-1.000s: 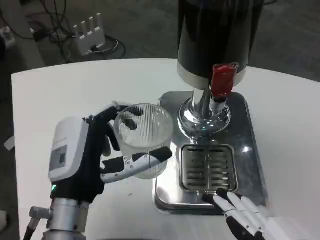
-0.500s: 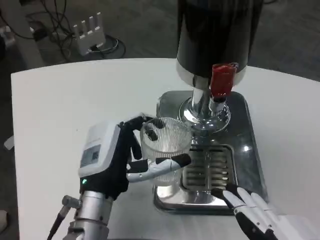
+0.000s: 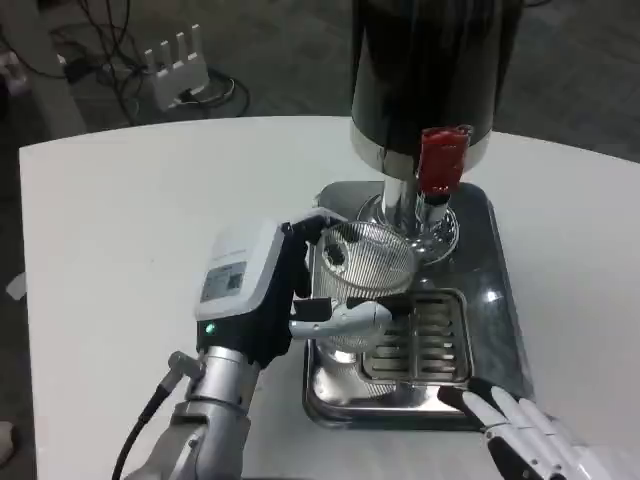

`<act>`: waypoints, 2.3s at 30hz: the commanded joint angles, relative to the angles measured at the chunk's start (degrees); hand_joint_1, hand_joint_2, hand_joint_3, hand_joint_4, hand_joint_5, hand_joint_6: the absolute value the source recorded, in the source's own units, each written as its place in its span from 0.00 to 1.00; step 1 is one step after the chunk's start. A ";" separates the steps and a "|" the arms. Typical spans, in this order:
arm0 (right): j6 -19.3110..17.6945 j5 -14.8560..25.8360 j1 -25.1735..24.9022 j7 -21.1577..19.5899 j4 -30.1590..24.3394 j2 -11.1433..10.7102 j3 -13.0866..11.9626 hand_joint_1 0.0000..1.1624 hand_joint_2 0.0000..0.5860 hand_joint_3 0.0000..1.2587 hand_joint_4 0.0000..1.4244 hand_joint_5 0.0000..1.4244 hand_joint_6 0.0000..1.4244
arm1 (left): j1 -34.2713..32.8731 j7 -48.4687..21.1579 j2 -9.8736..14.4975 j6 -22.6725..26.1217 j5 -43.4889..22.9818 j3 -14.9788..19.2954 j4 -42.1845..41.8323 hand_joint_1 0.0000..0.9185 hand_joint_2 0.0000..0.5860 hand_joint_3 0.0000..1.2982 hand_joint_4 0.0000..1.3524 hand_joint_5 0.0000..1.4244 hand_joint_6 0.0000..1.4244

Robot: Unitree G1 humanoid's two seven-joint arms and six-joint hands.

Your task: Grasp the cup under the faucet to collect the drink, then remove the cup.

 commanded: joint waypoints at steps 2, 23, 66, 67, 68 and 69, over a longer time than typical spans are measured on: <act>-1.02 0.56 0.61 0.00 -1.05 -0.26 -0.72 0.40 0.74 0.07 0.00 0.00 0.00 | -2.83 2.81 -1.04 0.03 -0.37 -1.36 3.15 0.55 0.16 0.60 0.68 0.73 0.81; -0.83 1.65 0.32 0.22 -0.92 -0.24 -1.86 0.40 0.74 0.07 0.00 0.00 0.00 | -7.23 4.39 -5.73 1.65 -0.52 -5.42 8.21 0.54 0.16 0.60 0.68 0.73 0.80; -3.12 2.80 1.45 -2.22 0.39 1.09 -1.35 0.39 0.77 0.09 0.00 0.00 0.00 | 11.09 -7.26 -1.49 -1.99 -13.14 1.35 -14.36 0.00 0.06 0.00 0.00 0.09 0.08; -3.10 2.78 1.40 -2.24 0.36 1.14 -1.37 0.39 0.77 0.09 0.00 0.00 0.00 | 11.45 -7.64 -1.59 -2.05 -13.68 1.79 -15.55 0.00 0.06 0.00 0.01 0.10 0.09; -3.09 2.76 1.37 -2.26 0.34 1.17 -1.38 0.39 0.77 0.09 0.00 0.00 0.00 | 11.88 -9.84 -2.03 -1.33 -16.03 2.59 -17.94 0.00 0.06 0.01 0.03 0.12 0.10; -2.96 2.97 1.23 -2.19 0.39 1.19 -1.40 0.39 0.77 0.09 0.00 0.00 0.00 | 12.22 -11.55 -2.36 -0.72 -17.79 3.18 -19.74 0.00 0.06 0.02 0.05 0.13 0.11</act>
